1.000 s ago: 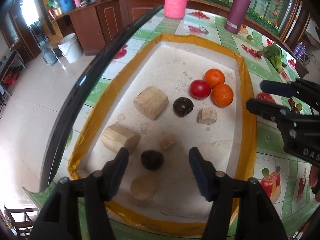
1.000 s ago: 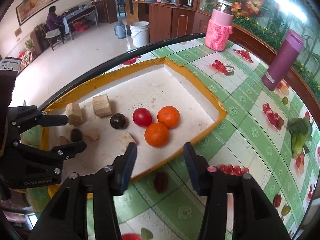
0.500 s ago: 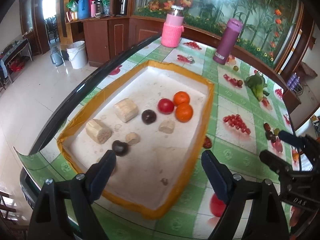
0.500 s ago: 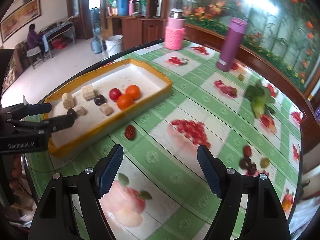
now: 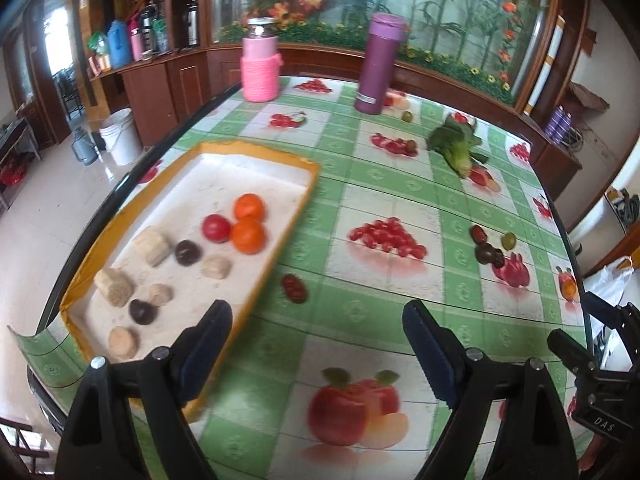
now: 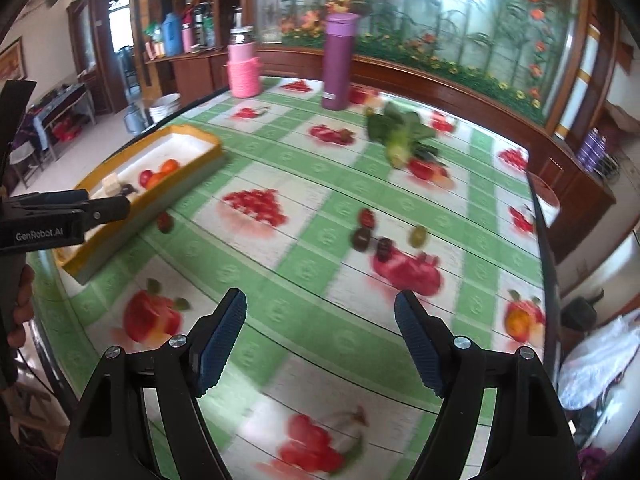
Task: Organize fruits
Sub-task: 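Withdraw both grippers from the tray toward the remaining fruits, then grasp the small orange beside the dark fruits with the right gripper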
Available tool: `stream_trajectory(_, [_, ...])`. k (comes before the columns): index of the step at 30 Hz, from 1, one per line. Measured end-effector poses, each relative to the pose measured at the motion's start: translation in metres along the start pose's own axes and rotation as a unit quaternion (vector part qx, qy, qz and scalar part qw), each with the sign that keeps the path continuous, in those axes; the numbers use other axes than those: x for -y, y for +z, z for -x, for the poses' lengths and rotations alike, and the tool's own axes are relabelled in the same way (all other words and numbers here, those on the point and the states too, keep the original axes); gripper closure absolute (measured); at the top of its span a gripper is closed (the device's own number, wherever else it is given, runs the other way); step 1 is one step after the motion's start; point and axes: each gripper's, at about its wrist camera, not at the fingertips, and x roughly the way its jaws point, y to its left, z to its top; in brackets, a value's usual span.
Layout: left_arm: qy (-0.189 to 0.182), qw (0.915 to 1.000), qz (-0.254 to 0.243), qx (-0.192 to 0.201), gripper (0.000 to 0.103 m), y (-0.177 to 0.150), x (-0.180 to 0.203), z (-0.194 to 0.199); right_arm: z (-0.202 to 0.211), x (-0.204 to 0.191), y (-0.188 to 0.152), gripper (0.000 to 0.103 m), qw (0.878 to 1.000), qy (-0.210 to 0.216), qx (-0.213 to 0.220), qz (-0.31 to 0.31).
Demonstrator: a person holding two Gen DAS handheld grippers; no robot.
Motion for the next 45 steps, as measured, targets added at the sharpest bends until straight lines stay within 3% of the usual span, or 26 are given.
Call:
stream_trajectory(10, [0.006,0.9966,-0.074,-0.035,0.014,0.016,0.081,-0.027,-0.039,0.097,-0.008,0.026,0.997,-0.02,-0.059,-0.053])
stream_trajectory(16, [0.03,0.9921,-0.101,-0.068,0.014,0.02,0.1,-0.054,-0.087,0.091,0.016,0.026,0.995,0.045,-0.076,-0.04])
stream_trajectory(20, [0.039,0.9896,-0.108,-0.086,0.014,0.018,0.098,-0.065,-0.117,0.078,0.029,0.026,0.996,0.053,-0.074,-0.009])
stream_trajectory(21, [0.042,0.9889,-0.11,-0.09,0.014,0.018,0.097,-0.067,-0.122,0.078,0.031,0.028,0.995,0.061,-0.076,-0.008])
stream_trajectory(24, [0.048,0.9869,-0.119,-0.099,0.014,0.016,0.095,-0.073,-0.135,0.077,0.034,0.045,0.992,0.093,-0.081,-0.001])
stream_trajectory(29, [0.048,0.9846,-0.128,-0.109,0.014,0.02,0.101,-0.082,-0.143,0.073,0.03,0.068,0.991,0.099,-0.083,0.029])
stream_trajectory(31, [0.048,0.9836,-0.134,-0.111,0.014,0.023,0.108,-0.087,-0.143,0.077,0.03,0.083,0.99,0.112,-0.08,0.024])
stream_trajectory(38, [0.023,0.9816,-0.142,-0.126,0.014,0.032,0.143,-0.109,-0.126,0.093,0.022,0.085,0.99,0.125,-0.059,0.006])
stream_trajectory(45, [-0.015,0.9835,-0.139,-0.114,0.014,0.041,0.184,-0.131,-0.109,0.125,0.008,0.084,0.994,0.081,-0.075,-0.015])
